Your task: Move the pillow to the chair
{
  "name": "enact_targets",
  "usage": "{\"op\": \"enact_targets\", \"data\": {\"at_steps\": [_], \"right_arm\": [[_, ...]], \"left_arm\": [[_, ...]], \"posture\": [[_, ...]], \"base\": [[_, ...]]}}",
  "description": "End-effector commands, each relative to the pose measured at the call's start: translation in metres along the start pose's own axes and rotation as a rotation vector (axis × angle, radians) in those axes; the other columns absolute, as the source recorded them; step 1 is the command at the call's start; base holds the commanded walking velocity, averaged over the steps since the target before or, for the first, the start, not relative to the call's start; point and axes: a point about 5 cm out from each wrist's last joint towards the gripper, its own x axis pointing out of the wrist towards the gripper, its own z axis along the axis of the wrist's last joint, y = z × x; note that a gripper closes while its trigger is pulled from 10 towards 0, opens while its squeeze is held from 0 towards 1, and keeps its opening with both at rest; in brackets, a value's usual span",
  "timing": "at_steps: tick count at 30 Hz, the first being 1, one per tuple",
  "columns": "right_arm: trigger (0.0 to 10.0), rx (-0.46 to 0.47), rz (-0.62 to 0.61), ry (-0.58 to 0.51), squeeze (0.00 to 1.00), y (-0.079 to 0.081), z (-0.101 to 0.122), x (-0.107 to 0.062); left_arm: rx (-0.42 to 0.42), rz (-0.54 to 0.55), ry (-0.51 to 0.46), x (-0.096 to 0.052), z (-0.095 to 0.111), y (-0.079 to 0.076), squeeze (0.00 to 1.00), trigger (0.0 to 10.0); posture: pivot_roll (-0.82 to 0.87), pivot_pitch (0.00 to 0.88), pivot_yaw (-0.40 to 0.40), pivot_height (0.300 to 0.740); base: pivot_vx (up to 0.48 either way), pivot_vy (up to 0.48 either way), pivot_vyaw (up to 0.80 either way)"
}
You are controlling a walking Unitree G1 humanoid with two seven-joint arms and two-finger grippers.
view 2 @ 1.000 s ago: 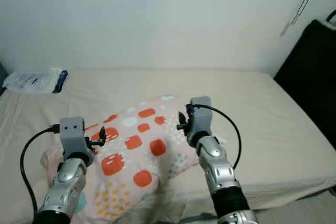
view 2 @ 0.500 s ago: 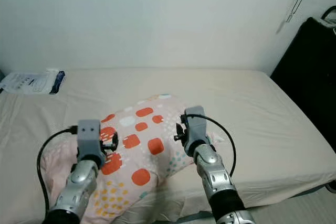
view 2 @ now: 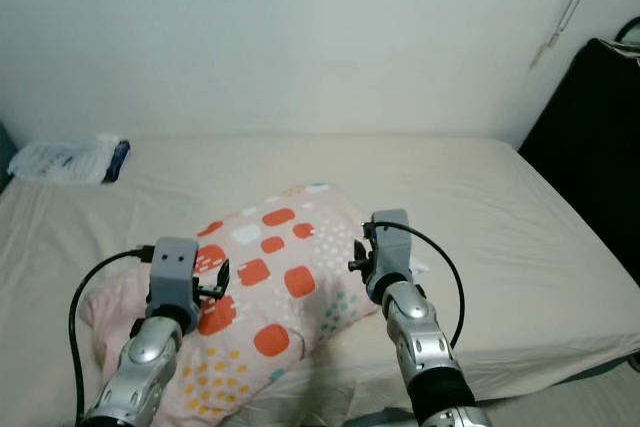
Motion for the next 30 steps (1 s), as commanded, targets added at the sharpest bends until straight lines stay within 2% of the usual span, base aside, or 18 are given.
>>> {"op": "enact_targets", "data": {"at_steps": [1, 3, 4, 5, 11, 18, 20, 22, 23, 25, 26, 27, 28, 30], "right_arm": [[10.0, -0.053, 0.013, -0.002, 0.0, 0.0, -0.001, -0.002], [10.0, -0.085, 0.046, -0.013, 0.0, 0.002, 0.002, -0.004], [10.0, -0.169, 0.108, -0.025, 0.0, 0.005, 0.004, -0.006], [10.0, -0.19, 0.126, -0.026, 0.0, 0.006, 0.004, -0.007], [10.0, -0.198, 0.142, -0.032, 0.0, 0.01, 0.006, -0.005], [10.0, -0.246, 0.21, -0.063, 0.0, 0.027, 0.022, 0.011], [10.0, -0.222, 0.232, -0.074, 0.0, 0.034, 0.03, 0.018], [10.0, -0.144, 0.22, -0.076, 0.0, 0.036, 0.036, 0.023], [10.0, -0.144, 0.22, -0.076, 0.0, 0.036, 0.036, 0.023], [10.0, -0.07, 0.179, -0.073, 0.0, 0.034, 0.037, 0.025], [10.0, -0.07, 0.179, -0.073, 0.0, 0.034, 0.037, 0.025], [10.0, -0.014, 0.132, -0.039, 0.0, 0.031, 0.033, 0.026], [10.0, 0.03, 0.099, -0.013, 0.0, 0.03, 0.027, 0.026], [10.0, 0.043, 0.104, -0.009, 0.0, 0.031, 0.023, 0.025]], "left_arm": [[0.001, 0.034, 0.064, -0.002, -0.011, 0.001, 0.0, 10.0], [0.008, 0.006, 0.046, -0.001, -0.008, -0.003, 0.0, 10.0], [0.01, -0.01, 0.022, 0.003, -0.002, -0.008, 0.0, 10.0], [-0.001, -0.007, 0.019, 0.004, -0.001, -0.009, 0.0, 10.0], [-0.031, 0.005, 0.024, 0.005, -0.001, -0.009, 0.0, 10.0], [-0.103, 0.038, 0.037, 0.02, 0.012, -0.015, 0.0, 10.0], [-0.102, 0.077, 0.063, 0.03, 0.02, -0.016, 0.0, 10.0], [-0.126, 0.087, 0.037, 0.037, 0.032, -0.015, 0.0, 10.0], [-0.126, 0.087, 0.037, 0.037, 0.032, -0.015, 0.0, 10.0], [-0.179, 0.096, -0.006, 0.039, 0.041, -0.012, 0.0, 10.0], [-0.179, 0.096, -0.006, 0.039, 0.041, -0.012, 0.0, 10.0], [-0.263, 0.064, -0.048, 0.038, 0.044, -0.01, 0.0, 10.0], [-0.252, 0.055, -0.064, 0.036, 0.042, -0.008, 0.0, 10.0], [-0.24, 0.034, -0.075, 0.034, 0.04, -0.009, 0.0, 10.0]], "posture": [[0.1, 0.0, -0.08, 0.74], [0.11, 0.0, -0.087, 0.74], [0.1, 0.0, -0.091, 0.74], [0.1, 0.0, -0.092, 0.74], [0.1, 0.0, -0.112, 0.74], [0.1, 0.0, -0.117, 0.74], [0.1, 0.0, -0.122, 0.74], [0.11, 0.0, -0.123, 0.74], [0.11, 0.0, -0.123, 0.74], [0.11, 0.0, -0.12, 0.74], [0.11, 0.0, -0.12, 0.74], [0.11, 0.0, -0.118, 0.74], [0.1, 0.0, -0.116, 0.74], [0.1, 0.0, -0.112, 0.74]], "base": [[0.0, 0.0, 0.0], [0.0, 0.0, 0.0], [0.0, 0.0, 0.0], [0.0, 0.0, 0.0], [0.0, 0.0, 0.0], [0.0, 0.0, 0.0], [0.0, 0.0, 0.0], [0.0, 0.0, 0.0], [0.0, 0.0, 0.0], [0.0, 0.0, 0.0], [0.0, 0.0, 0.0], [0.0, 0.0, 0.0], [0.0, 0.0, 0.0], [0.0, 0.0, 0.0]]}}
